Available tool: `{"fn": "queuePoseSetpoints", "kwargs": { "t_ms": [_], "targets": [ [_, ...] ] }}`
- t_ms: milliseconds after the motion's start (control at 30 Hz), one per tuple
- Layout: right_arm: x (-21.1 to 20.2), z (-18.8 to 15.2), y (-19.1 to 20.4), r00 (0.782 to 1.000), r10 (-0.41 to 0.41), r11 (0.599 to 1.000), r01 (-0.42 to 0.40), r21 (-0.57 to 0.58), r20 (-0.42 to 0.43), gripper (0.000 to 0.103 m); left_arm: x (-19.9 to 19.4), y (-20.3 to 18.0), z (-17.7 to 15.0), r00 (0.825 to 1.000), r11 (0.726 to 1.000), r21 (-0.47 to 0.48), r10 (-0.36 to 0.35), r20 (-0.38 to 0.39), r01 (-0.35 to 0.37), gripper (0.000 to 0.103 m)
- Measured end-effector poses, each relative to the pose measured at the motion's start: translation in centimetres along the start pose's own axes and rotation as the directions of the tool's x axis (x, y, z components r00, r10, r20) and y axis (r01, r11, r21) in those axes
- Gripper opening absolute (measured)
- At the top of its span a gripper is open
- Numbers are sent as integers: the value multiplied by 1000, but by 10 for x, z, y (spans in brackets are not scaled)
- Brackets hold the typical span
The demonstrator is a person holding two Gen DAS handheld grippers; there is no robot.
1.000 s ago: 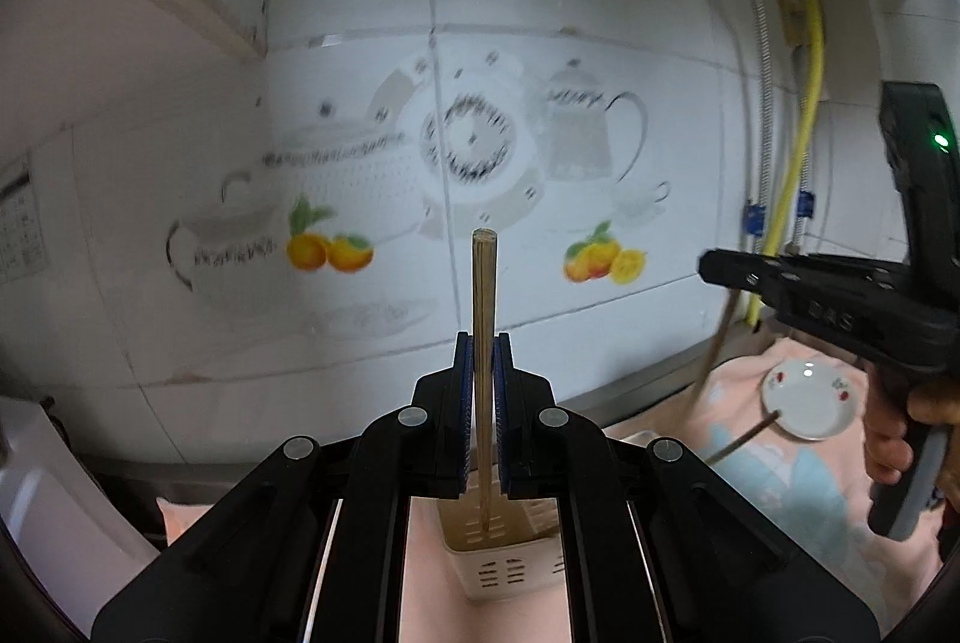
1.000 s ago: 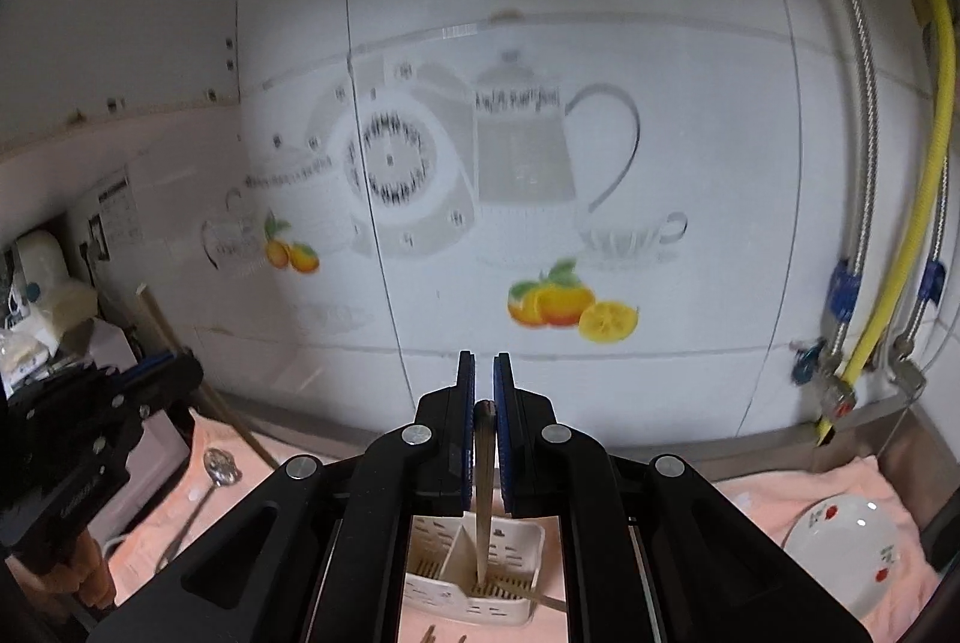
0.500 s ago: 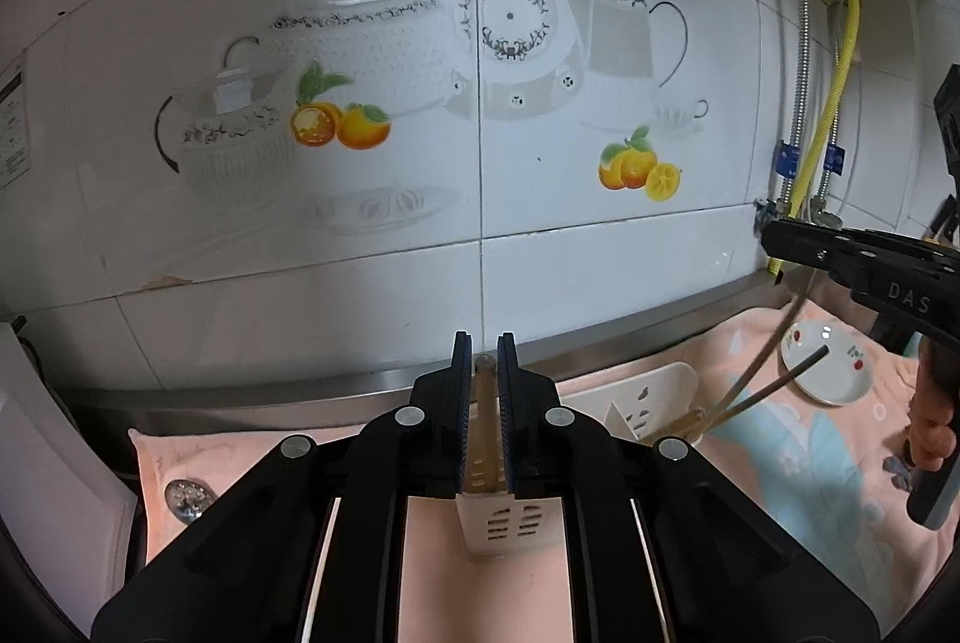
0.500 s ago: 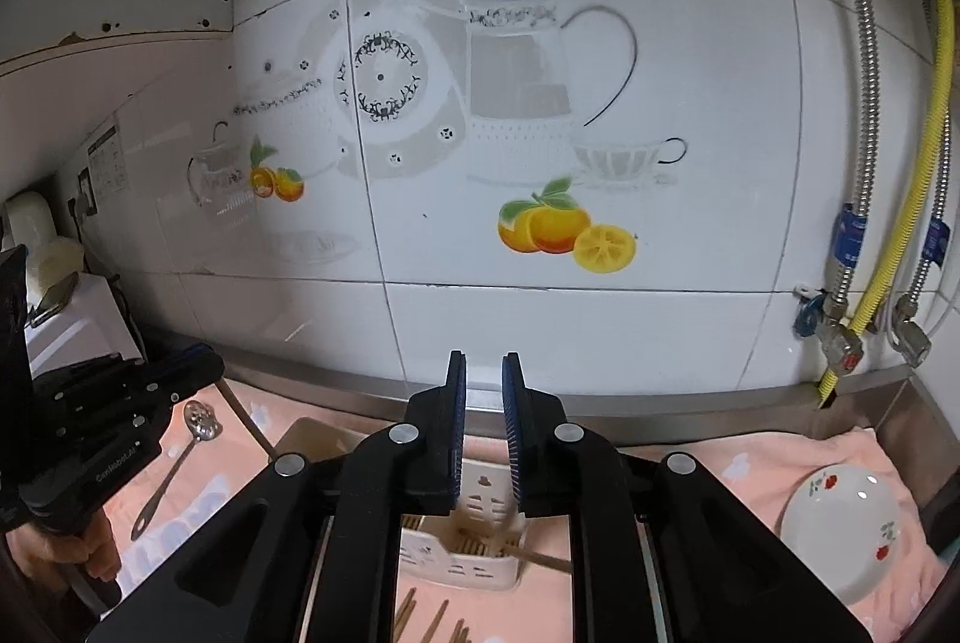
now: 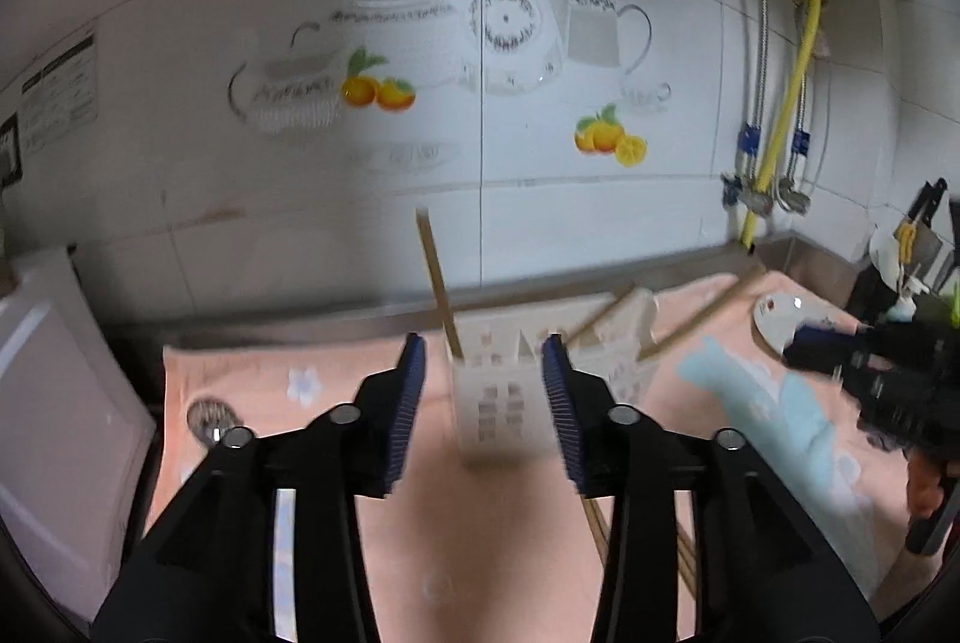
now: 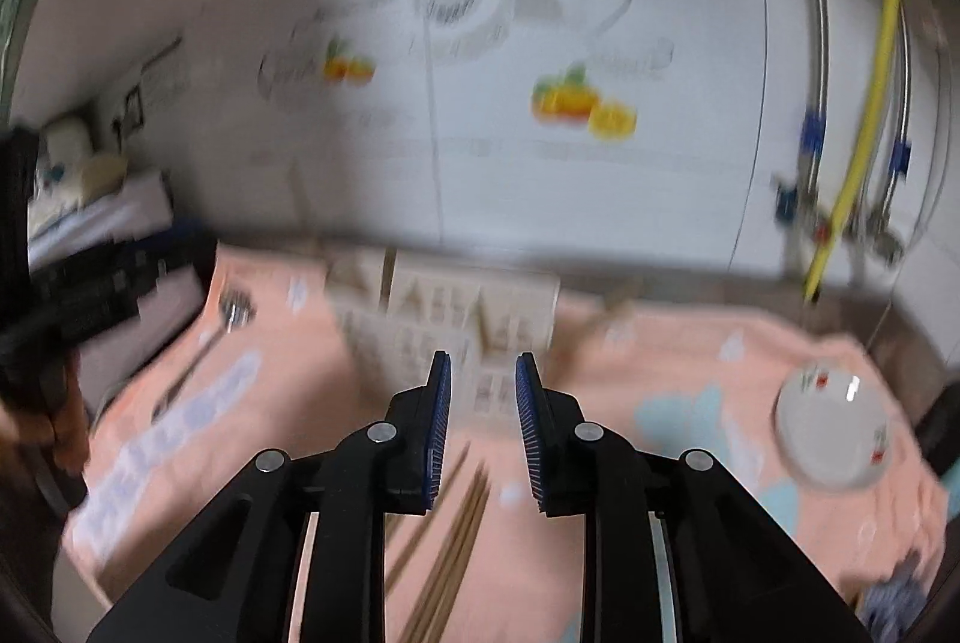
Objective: Organize utensils
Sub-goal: 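Move both open tools back down to the remaining chopsticks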
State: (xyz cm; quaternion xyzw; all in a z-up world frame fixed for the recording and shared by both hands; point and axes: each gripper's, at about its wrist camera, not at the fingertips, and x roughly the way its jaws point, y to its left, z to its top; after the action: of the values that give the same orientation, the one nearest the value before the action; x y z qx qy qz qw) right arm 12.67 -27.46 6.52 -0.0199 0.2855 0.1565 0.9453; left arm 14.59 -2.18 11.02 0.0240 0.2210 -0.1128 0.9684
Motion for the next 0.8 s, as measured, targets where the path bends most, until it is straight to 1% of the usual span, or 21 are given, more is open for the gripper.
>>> {"fn": "queuePoseSetpoints", "kwargs": {
  "t_ms": [133, 233, 400, 567, 800],
  "targets": [
    [6, -51, 7, 996, 3, 1000, -1, 22, -89, 22, -10, -1, -27, 999, 1000, -18, -3, -35, 2, 52],
    [11, -88, 10, 989, 9, 998, 0, 55, -149, 22, -16, -2, -48, 998, 1000, -21, 22, -58, -24, 55],
    [19, -133, 15, 973, 32, 993, -6, 115, -227, 21, -20, -3, -75, 995, 999, -45, 24, -94, -28, 58],
    [25, -153, 19, 964, 54, 986, -10, 164, -262, 16, -19, -5, -100, 990, 998, -49, 37, -140, -44, 61],
    [32, -159, 21, 959, 51, 983, 0, 182, -279, 14, -17, -5, -123, 982, 997, -58, 39, -187, -51, 66]
  ]
}}
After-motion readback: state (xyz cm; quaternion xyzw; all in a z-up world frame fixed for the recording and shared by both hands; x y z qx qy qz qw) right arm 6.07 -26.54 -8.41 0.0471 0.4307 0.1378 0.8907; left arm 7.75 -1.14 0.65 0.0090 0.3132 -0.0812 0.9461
